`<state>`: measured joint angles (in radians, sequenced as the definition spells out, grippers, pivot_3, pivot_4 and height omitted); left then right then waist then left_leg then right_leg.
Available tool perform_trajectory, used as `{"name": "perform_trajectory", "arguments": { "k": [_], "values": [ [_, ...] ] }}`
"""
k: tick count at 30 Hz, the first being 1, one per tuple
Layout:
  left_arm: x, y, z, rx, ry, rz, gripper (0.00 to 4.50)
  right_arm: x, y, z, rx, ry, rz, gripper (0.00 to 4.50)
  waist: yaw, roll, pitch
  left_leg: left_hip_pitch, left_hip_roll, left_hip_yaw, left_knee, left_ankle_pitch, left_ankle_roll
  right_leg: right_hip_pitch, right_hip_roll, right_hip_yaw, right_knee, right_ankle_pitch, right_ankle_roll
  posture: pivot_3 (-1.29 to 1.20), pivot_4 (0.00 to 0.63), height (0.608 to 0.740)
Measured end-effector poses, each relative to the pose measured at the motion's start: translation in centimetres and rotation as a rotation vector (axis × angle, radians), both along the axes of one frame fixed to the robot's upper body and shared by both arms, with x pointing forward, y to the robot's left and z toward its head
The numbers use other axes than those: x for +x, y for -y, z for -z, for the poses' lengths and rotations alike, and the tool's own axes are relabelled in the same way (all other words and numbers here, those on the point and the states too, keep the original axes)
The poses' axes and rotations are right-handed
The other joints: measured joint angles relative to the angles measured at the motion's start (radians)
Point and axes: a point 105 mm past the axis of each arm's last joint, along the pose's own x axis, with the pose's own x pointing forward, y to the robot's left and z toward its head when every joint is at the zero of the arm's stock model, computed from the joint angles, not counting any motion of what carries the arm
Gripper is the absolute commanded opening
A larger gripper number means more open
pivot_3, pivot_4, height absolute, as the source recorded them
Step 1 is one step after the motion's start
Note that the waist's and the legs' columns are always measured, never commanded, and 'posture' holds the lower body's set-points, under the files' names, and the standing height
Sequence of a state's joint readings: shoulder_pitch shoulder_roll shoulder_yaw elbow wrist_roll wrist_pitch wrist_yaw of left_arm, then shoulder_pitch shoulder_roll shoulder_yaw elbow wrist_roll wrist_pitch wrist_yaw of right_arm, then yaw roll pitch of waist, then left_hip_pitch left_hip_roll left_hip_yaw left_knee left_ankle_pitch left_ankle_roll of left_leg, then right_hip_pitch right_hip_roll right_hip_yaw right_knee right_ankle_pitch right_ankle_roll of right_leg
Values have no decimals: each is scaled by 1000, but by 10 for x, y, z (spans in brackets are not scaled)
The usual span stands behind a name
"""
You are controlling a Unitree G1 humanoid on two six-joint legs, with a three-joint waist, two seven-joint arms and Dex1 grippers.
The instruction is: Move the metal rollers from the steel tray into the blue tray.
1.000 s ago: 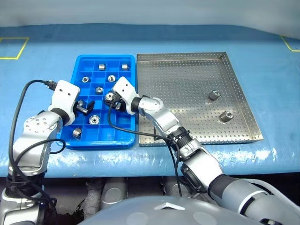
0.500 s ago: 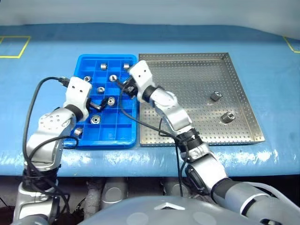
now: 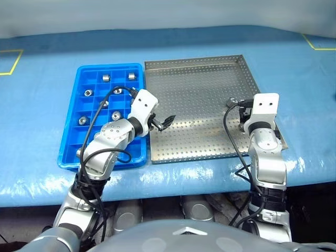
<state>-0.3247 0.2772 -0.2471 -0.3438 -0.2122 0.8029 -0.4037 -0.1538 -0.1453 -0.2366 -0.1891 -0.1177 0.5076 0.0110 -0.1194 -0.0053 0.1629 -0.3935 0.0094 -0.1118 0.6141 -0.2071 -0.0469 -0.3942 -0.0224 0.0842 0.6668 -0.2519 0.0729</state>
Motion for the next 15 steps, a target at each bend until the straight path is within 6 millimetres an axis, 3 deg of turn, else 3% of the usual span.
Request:
{"name": "perform_trajectory", "arguments": {
  "k": [4,11,15],
  "values": [
    [2,0,2,9,-4,3,4500,5,-2,11,70,-13,2,2938,-7,1,0,0,-1,2,1,1,1,0,0,5,0,2,3,-105,150,740],
    [0,-5,11,22,-27,-16,4500,21,-16,-5,97,78,-64,2938,1,1,0,-2,-2,4,0,0,2,0,0,8,-4,3,4,-58,150,740],
    [-1,-7,14,25,-36,-28,4500,36,-22,7,101,35,-85,2938,10,1,0,-1,-2,5,0,0,2,0,0,8,-4,3,3,-40,150,740]
  ]
}}
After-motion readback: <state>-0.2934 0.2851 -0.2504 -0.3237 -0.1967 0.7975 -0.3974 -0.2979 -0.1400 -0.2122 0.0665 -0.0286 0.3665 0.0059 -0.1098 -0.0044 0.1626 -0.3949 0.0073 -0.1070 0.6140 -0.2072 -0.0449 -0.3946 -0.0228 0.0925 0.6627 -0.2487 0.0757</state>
